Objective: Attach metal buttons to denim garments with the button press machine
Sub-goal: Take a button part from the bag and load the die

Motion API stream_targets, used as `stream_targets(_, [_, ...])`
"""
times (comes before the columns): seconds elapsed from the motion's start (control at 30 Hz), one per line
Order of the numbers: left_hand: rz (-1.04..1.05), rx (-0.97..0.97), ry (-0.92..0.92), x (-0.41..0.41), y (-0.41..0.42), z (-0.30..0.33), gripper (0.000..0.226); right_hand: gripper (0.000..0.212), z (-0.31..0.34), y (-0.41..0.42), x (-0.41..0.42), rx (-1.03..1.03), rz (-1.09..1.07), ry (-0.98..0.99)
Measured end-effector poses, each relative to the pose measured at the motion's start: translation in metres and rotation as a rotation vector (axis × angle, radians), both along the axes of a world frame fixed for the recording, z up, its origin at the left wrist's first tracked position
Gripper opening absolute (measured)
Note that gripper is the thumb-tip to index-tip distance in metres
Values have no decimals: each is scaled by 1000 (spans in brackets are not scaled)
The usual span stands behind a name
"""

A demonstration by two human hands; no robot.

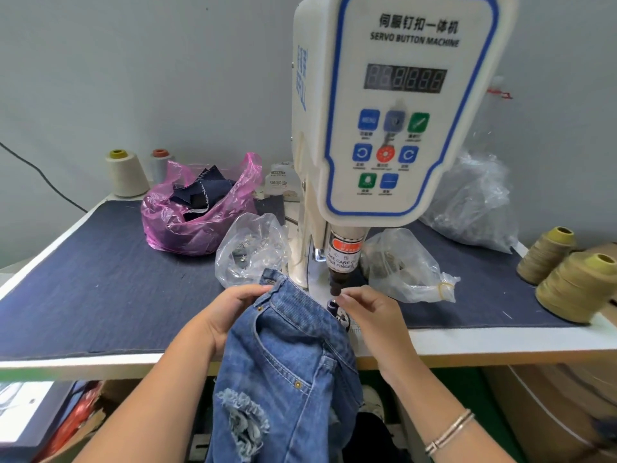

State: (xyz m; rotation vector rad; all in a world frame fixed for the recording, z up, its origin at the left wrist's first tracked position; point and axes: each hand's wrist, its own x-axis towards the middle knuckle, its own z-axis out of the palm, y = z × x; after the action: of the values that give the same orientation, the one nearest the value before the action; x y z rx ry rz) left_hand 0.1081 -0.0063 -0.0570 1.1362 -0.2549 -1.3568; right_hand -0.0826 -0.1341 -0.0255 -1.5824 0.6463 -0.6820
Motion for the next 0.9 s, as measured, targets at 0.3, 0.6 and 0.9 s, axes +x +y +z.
stream_targets(0.3, [-53, -24, 20, 1, 0, -1, 41, 20, -5, -5, -1, -193, 65, 7])
stream_targets(0.6, [-65, -41, 24, 1, 0, 2, 47, 24, -7, -10, -2, -426, 84, 45])
stream_targets(0.9, [-124, -23, -52, -11, 2, 8, 38, 24, 4, 6, -16, -293, 55, -20])
